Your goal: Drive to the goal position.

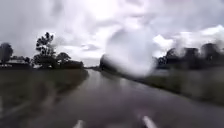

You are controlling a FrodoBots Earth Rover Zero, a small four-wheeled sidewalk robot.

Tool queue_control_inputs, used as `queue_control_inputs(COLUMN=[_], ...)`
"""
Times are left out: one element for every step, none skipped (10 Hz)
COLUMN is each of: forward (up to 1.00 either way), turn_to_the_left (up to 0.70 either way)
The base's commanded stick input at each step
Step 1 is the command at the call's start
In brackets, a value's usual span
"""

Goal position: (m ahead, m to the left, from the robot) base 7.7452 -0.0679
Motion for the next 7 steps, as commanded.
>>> queue_control_inputs(forward=[0.85, 0.85, 0.85, 0.85, 0.85, 0.85, 0.85], turn_to_the_left=[0.0, 0.0, 0.0, 0.0, 0.0, 0.0, 0.0])
